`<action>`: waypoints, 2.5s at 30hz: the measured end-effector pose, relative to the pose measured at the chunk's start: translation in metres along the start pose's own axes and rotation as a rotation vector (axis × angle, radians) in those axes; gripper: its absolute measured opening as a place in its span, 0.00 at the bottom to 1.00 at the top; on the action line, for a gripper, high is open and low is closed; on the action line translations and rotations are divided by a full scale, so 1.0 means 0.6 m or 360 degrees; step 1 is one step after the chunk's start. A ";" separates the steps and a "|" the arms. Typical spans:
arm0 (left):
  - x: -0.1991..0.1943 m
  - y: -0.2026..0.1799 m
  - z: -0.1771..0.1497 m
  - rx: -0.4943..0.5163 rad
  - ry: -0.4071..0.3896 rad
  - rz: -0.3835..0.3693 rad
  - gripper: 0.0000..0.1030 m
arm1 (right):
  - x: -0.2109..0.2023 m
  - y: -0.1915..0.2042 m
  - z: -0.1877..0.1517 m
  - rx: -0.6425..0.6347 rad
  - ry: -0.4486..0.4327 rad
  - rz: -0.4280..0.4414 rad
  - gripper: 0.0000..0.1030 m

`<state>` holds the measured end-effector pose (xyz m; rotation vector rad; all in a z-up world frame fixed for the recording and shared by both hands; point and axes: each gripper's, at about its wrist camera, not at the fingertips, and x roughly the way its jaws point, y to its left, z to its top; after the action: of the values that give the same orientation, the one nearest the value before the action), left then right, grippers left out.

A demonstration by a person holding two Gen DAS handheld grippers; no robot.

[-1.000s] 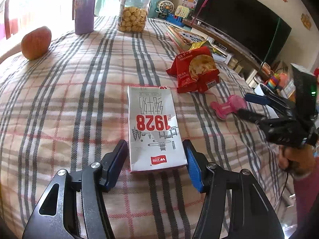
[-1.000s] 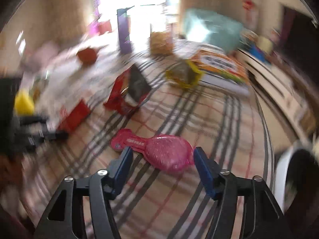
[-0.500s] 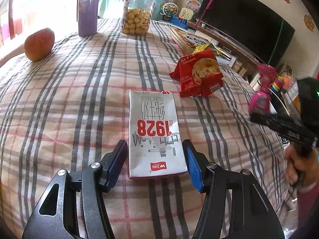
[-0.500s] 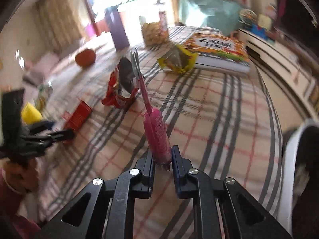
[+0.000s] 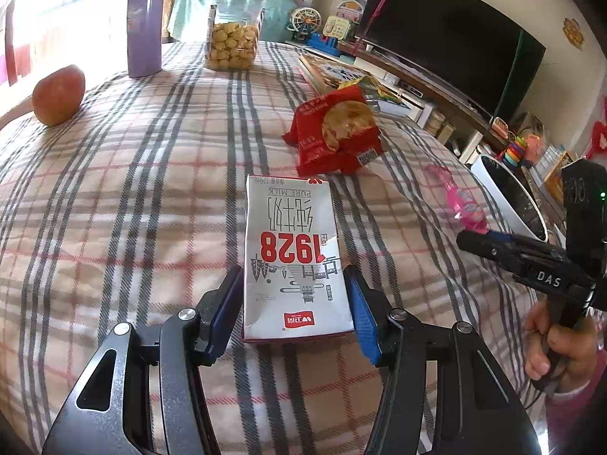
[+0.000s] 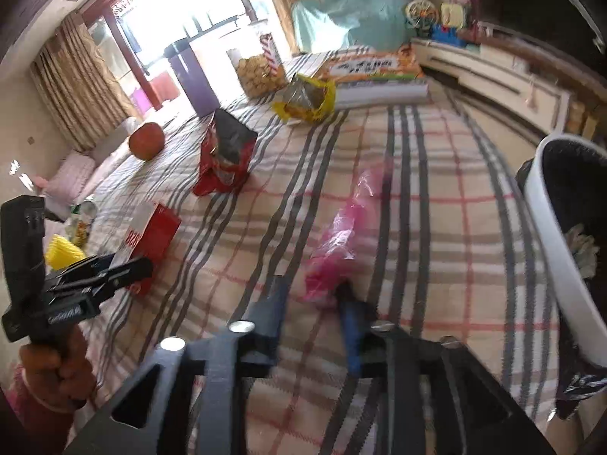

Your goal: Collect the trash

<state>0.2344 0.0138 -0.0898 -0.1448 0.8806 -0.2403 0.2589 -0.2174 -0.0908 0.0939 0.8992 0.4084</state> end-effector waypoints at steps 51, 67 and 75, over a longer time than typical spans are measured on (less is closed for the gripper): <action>0.028 -0.318 0.009 0.0488 0.0071 -0.0183 0.51 | -0.211 -0.156 -0.093 0.0426 -0.0439 -0.0070 0.15; 0.040 -0.404 0.035 0.0574 0.0050 -0.0255 0.51 | -0.260 -0.214 -0.091 0.0474 -0.0519 -0.0180 0.14; 0.052 -0.438 0.051 0.0608 0.0053 -0.0283 0.51 | -0.263 -0.236 -0.085 0.0479 -0.0523 -0.0220 0.14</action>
<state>0.2386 -0.2468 -0.0351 0.1375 0.8403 -0.5731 0.1757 -0.4128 -0.0409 0.3629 0.6320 0.1200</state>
